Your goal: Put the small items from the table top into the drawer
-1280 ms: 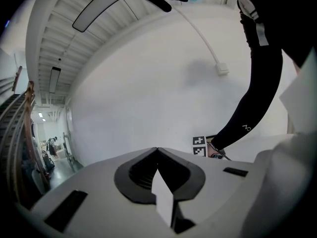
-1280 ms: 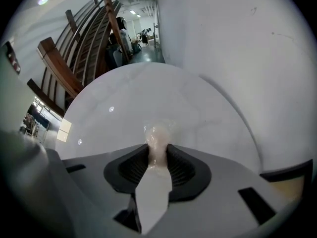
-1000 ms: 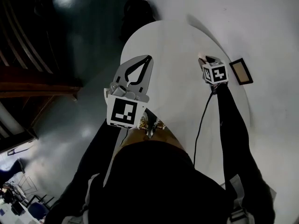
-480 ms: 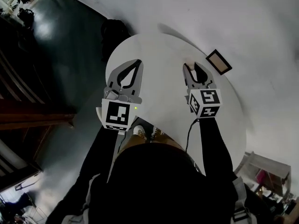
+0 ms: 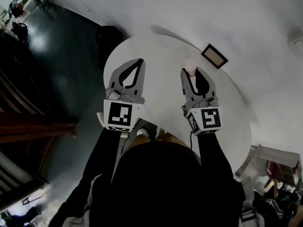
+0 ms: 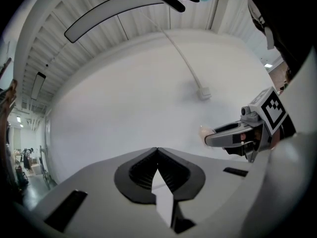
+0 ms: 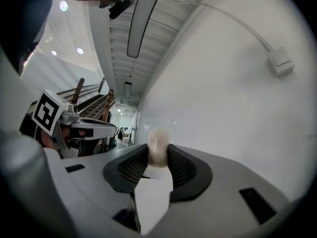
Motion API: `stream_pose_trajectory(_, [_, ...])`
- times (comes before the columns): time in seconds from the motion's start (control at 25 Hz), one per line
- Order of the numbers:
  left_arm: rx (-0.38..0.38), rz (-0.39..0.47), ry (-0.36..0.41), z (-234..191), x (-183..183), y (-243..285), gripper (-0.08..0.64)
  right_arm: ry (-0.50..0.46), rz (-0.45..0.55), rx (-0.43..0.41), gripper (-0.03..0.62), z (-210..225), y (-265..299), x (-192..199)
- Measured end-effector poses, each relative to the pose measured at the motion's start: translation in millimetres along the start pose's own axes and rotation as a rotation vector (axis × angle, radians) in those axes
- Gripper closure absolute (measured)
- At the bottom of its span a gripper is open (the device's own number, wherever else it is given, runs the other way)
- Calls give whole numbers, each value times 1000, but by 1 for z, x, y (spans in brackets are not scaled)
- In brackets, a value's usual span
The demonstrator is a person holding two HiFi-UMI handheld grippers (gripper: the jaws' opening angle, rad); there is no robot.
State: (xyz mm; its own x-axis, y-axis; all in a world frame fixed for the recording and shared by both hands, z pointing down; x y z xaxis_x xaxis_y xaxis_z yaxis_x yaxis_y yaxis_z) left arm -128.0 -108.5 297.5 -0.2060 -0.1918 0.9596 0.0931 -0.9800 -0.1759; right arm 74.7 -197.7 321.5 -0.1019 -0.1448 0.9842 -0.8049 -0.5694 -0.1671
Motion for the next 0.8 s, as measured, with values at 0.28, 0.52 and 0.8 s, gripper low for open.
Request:
stream_pose_trajectory(0.28, [-12, -2, 11, 0, -3, -2, 545, 7, -1, 4, 454, 4, 0, -5])
stream_pose_trajectory(0.52, [-99, -11, 43, -9, -4, -21, 545, 28, -3, -90, 453, -13, 13, 0])
stream_pose_trajectory(0.8, [-271, -79, 97, -30, -5, -71, 545, 74, -6, -279, 453, -55, 39, 14])
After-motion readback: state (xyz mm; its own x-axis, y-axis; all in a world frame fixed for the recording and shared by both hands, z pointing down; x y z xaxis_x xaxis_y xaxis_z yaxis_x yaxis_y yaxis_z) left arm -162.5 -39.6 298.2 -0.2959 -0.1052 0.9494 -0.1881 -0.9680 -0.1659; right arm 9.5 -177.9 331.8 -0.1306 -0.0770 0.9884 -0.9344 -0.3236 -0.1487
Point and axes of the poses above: the fingertips, and each gripper's own axes: y forward along the fingers, z to its right, x out of its underside, the point moved 9 cm from there along -y, backward along the fingers, and after that the axes turned 11 degrees about z, right-handed, at the moved point
